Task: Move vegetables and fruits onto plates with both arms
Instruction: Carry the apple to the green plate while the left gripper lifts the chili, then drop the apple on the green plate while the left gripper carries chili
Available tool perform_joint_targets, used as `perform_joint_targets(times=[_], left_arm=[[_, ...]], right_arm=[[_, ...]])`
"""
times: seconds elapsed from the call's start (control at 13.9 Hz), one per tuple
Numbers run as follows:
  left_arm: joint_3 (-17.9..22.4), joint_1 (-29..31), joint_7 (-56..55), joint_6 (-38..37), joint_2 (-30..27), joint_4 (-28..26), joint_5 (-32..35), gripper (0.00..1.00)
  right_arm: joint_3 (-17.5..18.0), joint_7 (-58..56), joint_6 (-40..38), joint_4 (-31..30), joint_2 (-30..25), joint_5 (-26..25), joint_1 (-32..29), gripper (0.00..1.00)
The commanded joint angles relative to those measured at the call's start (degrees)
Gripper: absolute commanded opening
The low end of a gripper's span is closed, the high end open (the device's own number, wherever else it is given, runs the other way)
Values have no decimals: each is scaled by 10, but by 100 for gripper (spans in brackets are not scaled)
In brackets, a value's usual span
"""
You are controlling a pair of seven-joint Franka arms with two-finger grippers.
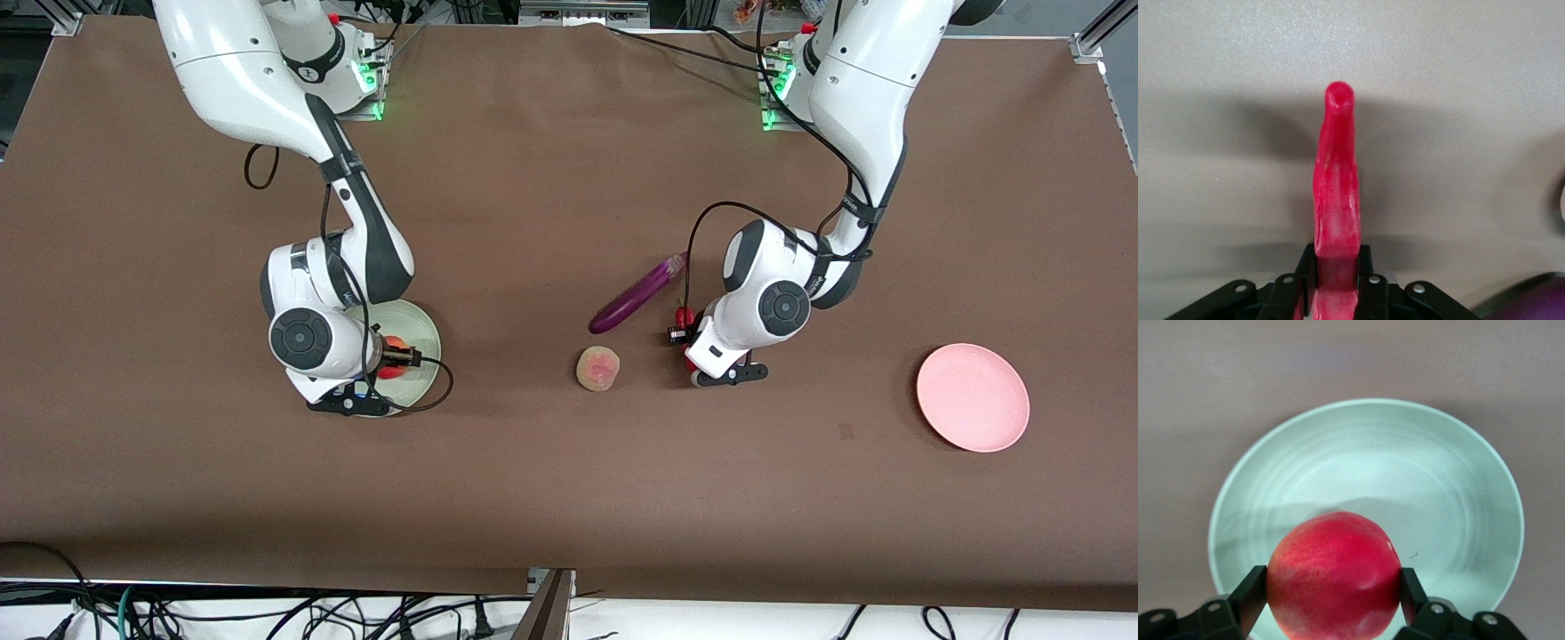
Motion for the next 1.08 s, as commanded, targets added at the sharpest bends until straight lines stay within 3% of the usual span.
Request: perform_joint_targets(times=[0.0,0.14,0.29,0.57,0.79,0.93,1.0], left_arm=[[3,-1,3,-9,-9,2,11,9],[11,12,4,-77,-42,6,19,9],[10,45,6,-128,-76,13,71,10],[11,123,135,-204,-99,39,174,11],[11,192,265,-206,-94,46,282,11],[10,235,312,-177,-77,46,374,11],[3,259,371,-154,-72,46,377,13]], right_arm=[[-1,-3,3,-33,-54,3,5,100],[-1,11,-24,-4,-57,35,6,100],[1,48,-55,39,-55,85,13,100],[21,217,-41,132,2,95,52,100],[20,357,16,217,73,92,113,100],[15,431,81,242,113,85,155,100],[15,455,112,244,128,73,172,100]])
